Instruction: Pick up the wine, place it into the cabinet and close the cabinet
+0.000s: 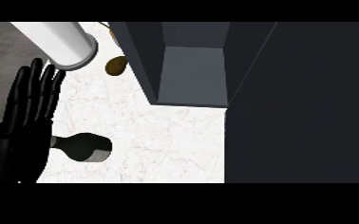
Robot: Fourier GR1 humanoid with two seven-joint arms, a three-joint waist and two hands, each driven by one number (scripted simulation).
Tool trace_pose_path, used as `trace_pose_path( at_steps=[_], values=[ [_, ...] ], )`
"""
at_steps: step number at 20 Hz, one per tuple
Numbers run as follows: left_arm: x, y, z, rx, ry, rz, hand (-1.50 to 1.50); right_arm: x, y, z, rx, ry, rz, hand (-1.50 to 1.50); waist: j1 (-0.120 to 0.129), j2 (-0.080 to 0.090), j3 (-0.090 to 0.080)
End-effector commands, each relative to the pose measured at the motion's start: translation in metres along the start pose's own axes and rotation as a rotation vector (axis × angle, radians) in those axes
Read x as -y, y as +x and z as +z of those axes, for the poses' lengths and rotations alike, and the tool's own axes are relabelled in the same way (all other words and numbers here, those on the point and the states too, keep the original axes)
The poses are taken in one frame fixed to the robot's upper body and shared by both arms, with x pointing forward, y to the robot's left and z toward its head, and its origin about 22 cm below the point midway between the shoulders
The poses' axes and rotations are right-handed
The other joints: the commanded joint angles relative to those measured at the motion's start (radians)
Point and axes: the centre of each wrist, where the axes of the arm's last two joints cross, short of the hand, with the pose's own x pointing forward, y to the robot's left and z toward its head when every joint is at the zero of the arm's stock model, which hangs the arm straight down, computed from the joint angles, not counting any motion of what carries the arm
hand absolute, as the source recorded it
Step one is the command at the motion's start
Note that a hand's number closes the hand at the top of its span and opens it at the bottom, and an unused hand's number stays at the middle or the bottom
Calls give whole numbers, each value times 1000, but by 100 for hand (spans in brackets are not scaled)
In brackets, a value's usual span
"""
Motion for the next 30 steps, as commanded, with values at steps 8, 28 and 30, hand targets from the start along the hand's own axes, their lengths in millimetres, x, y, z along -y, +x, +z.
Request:
trace_pose_path(
  at_steps=[8, 28, 30],
  values=[
    [-37, 4, 76, -112, 435, 162, -150, -10, 27, 34, -116, 232, -86, -150, -23, 10, -7],
    [-34, 84, 83, -131, 465, 212, -150, -12, 129, 10, -111, 273, -115, -150, -42, 15, -5],
    [-35, 96, 87, -150, 451, 205, -150, -18, 136, 8, -113, 267, -112, -150, -36, 12, -6]
  ],
)
